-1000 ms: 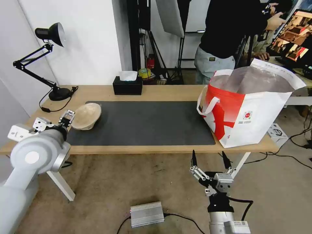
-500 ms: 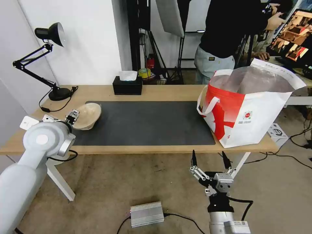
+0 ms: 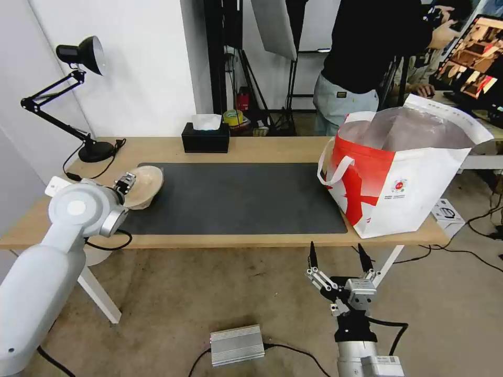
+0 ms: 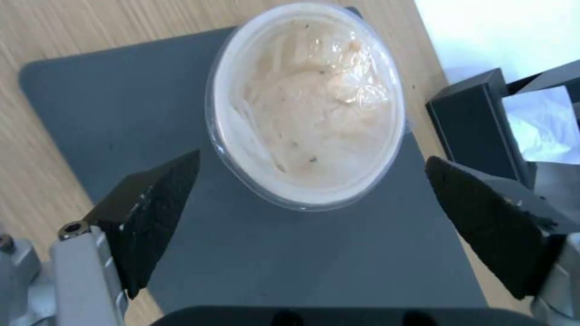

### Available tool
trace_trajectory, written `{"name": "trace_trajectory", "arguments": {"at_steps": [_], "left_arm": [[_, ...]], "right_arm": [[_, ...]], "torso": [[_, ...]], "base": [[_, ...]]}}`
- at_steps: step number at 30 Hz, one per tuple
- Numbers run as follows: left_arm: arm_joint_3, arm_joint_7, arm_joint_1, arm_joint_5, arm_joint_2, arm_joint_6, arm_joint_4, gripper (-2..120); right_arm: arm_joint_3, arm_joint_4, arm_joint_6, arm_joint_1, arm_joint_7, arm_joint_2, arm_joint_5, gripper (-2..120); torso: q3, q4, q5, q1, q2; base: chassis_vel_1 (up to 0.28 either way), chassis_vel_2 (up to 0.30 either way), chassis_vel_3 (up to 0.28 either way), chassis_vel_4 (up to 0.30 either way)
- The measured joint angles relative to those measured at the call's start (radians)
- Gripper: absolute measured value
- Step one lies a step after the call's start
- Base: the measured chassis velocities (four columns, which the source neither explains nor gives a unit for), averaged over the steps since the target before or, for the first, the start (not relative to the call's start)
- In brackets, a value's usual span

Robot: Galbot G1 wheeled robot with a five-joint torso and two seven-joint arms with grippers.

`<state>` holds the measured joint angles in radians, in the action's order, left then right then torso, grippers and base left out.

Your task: Pick up the trash from the table and place it into the takeout bag.

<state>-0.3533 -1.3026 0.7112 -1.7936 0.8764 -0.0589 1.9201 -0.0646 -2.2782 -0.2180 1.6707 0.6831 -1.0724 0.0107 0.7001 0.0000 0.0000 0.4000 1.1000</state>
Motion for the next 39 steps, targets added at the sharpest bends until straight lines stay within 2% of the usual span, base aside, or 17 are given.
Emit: {"name": "trace_trajectory", "arguments": {"at_steps": [9, 24, 39], "left_arm": [[0.042, 0.0, -0.048, 0.017, 0.046, -0.007, -0.079, 100], [0.043, -0.017, -0.064, 0.027, 0.073, -0.033, -0.134, 100], [0.062, -0.013, -0.123, 0.066, 0.134, -0.033, -0.241, 100]], "right_arm": [[0.0, 0.0, 0.0, 0.0, 0.0, 0.0, 0.0, 100], [0.0, 0.0, 0.0, 0.0, 0.0, 0.0, 0.0, 100], [0.0, 0.0, 0.0, 0.0, 0.0, 0.0, 0.0, 100]], "torso": [[0.0, 0.0, 0.0, 0.0, 0.0], [0.0, 0.0, 0.0, 0.0, 0.0], [0.0, -0.0001, 0.0, 0.0, 0.0]], "base": [[0.0, 0.0, 0.0, 0.0], [0.0, 0.0, 0.0, 0.0], [0.0, 0.0, 0.0, 0.0]]}}
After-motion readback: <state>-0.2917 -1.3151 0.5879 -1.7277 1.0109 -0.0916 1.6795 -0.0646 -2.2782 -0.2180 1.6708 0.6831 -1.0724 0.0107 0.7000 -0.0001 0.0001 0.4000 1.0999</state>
